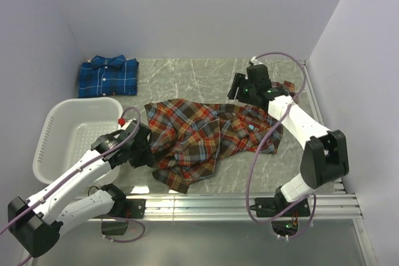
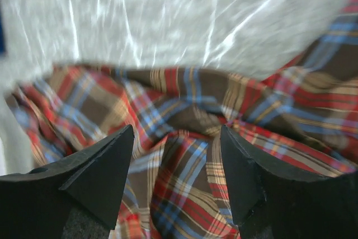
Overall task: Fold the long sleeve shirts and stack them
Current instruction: Flatten the shirt out
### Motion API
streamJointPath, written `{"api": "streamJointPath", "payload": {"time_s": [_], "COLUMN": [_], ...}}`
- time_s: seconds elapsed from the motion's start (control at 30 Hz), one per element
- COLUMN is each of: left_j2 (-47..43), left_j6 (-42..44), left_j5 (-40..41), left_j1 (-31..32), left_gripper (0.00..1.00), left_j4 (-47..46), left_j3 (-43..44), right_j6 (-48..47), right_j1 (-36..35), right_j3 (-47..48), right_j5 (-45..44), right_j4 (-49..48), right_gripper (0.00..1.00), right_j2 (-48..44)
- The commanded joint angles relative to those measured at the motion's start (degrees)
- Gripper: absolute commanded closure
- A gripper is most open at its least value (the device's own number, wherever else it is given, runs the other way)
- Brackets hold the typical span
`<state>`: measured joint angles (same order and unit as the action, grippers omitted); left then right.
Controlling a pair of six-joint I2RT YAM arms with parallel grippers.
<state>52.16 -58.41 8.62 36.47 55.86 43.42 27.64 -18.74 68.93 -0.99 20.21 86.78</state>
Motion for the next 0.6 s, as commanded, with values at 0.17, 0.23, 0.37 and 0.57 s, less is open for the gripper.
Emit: {"api": "streamJointPath", "payload": {"time_s": [0.17,0.23,0.37,0.57], "left_j2": [-1.5,0.9,10.3,27.0], "left_j6": [0.9,1.9,5.7,11.1], "left_j5": [4.2,6.2,7.9,8.5], "left_j1": [0.1,0.0,-0.5,-0.8], "left_gripper": [0.11,0.08,0.09,0.10], "left_j4": [0.3,-2.7,-8.6,-17.2], "left_j3": [11.3,12.4,15.4,20.1], "right_j6": [-9.5,-10.5,-11.4,-8.9], "right_j1": [-1.1,-1.8,-4.4,-5.0], "right_j3": [3.3,3.8,5.2,8.8], "right_j5": [3.9,5.8,5.8,5.1], "right_j4": [3.9,3.8,3.3,3.3], "right_gripper": [0.30,0.30,0.30,0.30], "right_j2": [10.4,11.3,13.1,18.5]}}
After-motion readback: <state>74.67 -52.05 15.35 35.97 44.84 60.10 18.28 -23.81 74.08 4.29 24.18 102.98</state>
